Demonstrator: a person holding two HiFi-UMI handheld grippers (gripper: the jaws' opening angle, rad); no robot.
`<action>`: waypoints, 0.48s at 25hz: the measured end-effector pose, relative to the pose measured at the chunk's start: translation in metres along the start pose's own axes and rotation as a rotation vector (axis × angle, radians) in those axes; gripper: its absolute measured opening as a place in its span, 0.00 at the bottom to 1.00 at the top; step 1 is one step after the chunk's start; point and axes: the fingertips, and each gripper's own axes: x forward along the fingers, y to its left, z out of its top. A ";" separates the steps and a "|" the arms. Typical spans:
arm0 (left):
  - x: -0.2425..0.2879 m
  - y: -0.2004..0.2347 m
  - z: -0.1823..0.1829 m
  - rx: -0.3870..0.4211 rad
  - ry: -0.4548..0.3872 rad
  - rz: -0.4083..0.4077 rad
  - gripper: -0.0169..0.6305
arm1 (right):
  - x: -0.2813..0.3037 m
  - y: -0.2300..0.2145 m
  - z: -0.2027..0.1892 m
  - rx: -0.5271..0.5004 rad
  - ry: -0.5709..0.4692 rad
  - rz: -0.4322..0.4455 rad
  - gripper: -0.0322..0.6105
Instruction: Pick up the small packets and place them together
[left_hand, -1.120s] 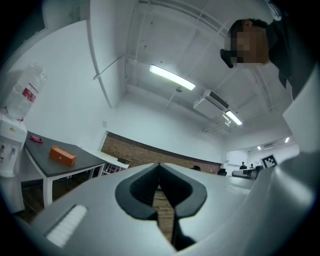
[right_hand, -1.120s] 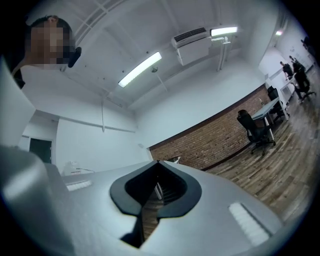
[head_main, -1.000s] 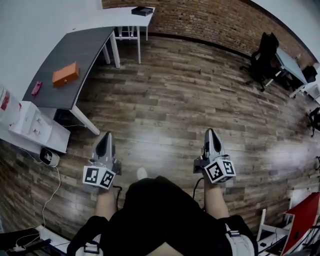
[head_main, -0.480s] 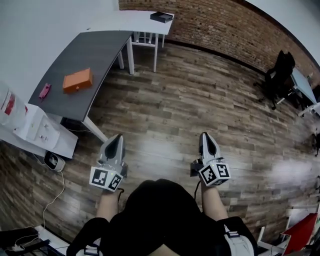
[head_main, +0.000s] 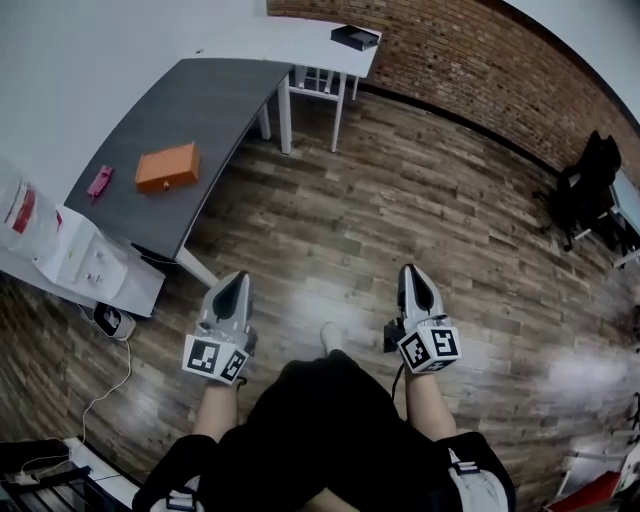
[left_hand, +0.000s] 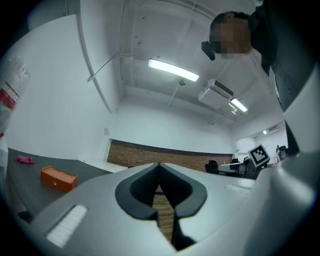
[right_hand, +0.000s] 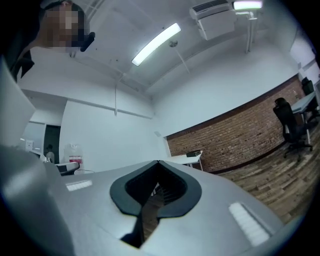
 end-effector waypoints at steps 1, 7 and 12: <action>0.009 0.005 0.001 0.001 -0.006 0.015 0.03 | 0.015 -0.003 0.001 -0.010 0.002 0.021 0.05; 0.054 0.033 0.006 0.020 -0.024 0.095 0.03 | 0.096 -0.021 0.014 -0.004 -0.006 0.126 0.05; 0.087 0.050 -0.002 0.019 -0.020 0.179 0.03 | 0.142 -0.031 0.013 -0.019 0.012 0.235 0.05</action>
